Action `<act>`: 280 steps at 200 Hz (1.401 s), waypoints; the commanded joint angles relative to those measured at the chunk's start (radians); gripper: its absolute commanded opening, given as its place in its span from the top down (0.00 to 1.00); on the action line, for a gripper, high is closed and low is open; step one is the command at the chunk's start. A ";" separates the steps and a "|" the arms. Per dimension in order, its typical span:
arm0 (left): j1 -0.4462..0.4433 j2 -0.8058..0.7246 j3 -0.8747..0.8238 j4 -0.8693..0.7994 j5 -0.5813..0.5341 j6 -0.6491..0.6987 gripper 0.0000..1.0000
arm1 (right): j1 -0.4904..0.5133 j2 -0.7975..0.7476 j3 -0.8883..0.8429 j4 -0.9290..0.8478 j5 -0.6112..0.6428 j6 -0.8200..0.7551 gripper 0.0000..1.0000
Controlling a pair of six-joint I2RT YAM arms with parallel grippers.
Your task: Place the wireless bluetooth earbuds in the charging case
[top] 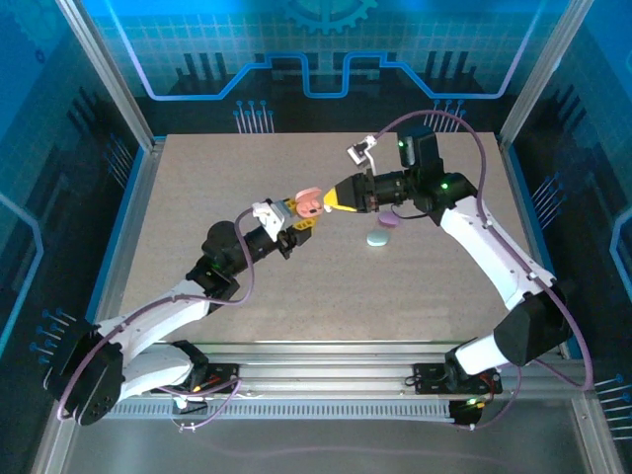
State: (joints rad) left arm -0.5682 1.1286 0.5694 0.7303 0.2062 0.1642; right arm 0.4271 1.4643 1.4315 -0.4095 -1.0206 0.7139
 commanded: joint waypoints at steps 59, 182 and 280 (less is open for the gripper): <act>-0.023 0.020 0.014 0.081 0.036 0.011 0.69 | 0.071 0.029 0.071 -0.059 0.092 -0.047 0.77; -0.033 0.028 0.020 0.104 0.061 -0.002 0.69 | 0.130 0.060 0.135 -0.165 0.238 -0.107 0.77; -0.041 0.037 0.023 0.125 0.058 -0.007 0.69 | 0.164 0.084 0.171 -0.226 0.312 -0.140 0.77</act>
State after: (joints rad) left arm -0.5987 1.1610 0.5694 0.7921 0.2432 0.1596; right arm 0.5678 1.5291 1.5623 -0.5869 -0.7387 0.6067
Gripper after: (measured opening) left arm 0.373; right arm 0.231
